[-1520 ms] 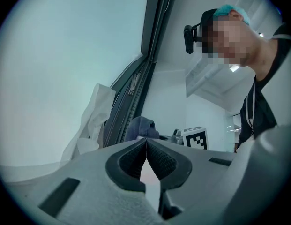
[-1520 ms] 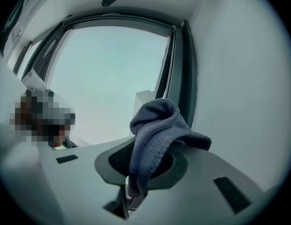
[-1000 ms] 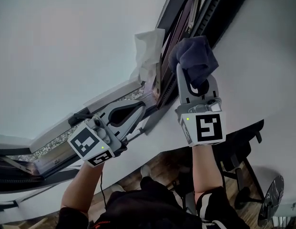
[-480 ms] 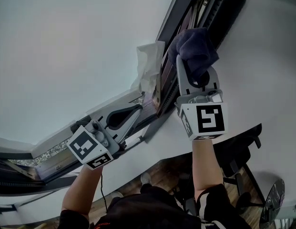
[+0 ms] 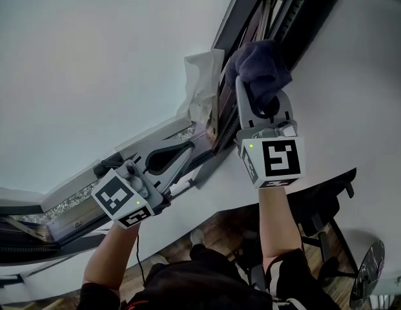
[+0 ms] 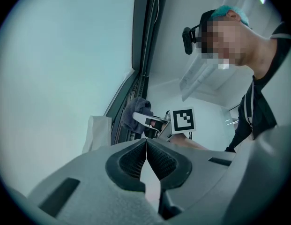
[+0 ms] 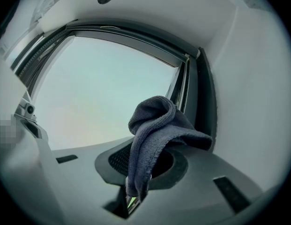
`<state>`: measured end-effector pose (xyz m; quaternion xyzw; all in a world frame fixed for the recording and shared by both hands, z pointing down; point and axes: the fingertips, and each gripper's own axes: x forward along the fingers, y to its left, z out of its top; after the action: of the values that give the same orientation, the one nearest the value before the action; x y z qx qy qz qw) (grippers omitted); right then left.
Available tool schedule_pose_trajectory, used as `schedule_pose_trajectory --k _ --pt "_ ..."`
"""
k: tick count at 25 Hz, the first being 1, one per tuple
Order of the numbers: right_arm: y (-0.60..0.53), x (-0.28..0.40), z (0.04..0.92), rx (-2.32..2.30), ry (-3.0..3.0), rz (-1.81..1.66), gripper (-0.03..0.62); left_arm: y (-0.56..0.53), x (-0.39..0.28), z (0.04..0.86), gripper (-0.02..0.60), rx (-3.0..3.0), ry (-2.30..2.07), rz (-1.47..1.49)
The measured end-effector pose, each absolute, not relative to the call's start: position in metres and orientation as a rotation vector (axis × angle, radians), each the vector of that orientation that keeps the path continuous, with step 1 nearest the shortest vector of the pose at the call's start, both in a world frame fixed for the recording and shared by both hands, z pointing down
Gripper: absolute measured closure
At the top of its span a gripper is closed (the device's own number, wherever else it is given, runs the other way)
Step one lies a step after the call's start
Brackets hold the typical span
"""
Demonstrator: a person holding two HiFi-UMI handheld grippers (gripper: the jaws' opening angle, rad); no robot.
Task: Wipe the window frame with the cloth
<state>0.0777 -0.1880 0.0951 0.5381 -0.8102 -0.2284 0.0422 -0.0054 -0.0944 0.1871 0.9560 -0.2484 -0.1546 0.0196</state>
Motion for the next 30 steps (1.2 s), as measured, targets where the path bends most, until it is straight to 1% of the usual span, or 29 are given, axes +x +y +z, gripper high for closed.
schedule_pose_trajectory --k 30 --pt "-0.207 0.089 0.199 1.678 -2.451 -0.407 0.542 -0.099 -0.008 0.249 0.56 2.86 -0.764 -0.37"
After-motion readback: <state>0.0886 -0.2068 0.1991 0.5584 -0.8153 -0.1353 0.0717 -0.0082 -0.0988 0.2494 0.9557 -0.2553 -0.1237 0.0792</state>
